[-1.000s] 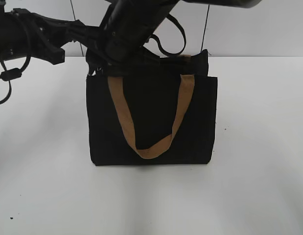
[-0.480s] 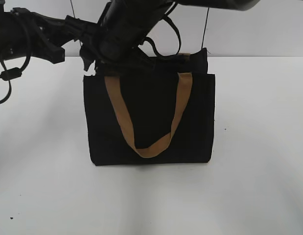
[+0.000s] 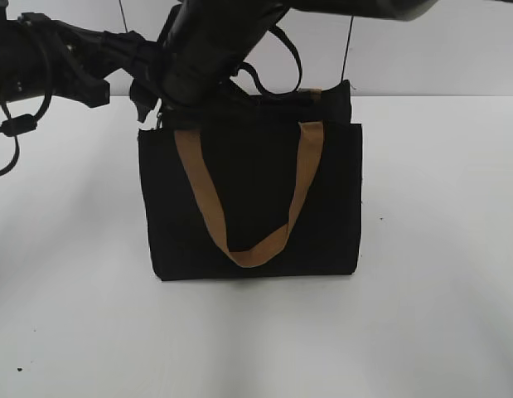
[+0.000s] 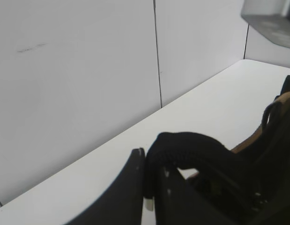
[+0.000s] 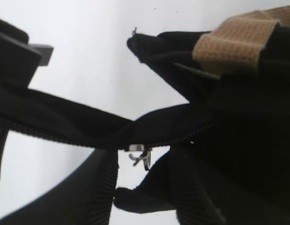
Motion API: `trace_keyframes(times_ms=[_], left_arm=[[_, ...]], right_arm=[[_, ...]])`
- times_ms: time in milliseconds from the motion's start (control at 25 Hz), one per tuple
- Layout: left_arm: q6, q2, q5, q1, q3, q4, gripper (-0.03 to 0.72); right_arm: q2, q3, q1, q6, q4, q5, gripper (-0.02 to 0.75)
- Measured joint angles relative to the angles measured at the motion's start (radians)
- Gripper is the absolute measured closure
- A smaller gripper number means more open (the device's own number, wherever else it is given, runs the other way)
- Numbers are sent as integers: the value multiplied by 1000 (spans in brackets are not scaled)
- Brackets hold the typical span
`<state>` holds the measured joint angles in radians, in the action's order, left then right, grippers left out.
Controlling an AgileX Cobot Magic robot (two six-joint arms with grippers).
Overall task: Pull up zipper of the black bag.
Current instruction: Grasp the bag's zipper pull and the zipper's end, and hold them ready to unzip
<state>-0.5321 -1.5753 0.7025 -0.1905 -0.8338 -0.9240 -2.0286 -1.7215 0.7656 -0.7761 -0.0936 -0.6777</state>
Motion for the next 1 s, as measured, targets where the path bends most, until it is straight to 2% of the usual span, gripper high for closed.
trace_keyframes(times_ms=[320,560,720,880,1000], left_arm=[[-2,0,0,0,0,0,661],[-2,0,0,0,0,0,661],[-2,0,-1,0,0,0,661],[-2,0,-2,0,0,-2,661],[-3,0,-2,0,0,-2,661]], right_arm=[[6,1,1,56,1,-21,452],[-1,1,1,19,34,19,474],[-18,1,1,-48,100,17,548],[-19,1,2,-77,171,17,711],[-19,1,6,-72,178,18,751]])
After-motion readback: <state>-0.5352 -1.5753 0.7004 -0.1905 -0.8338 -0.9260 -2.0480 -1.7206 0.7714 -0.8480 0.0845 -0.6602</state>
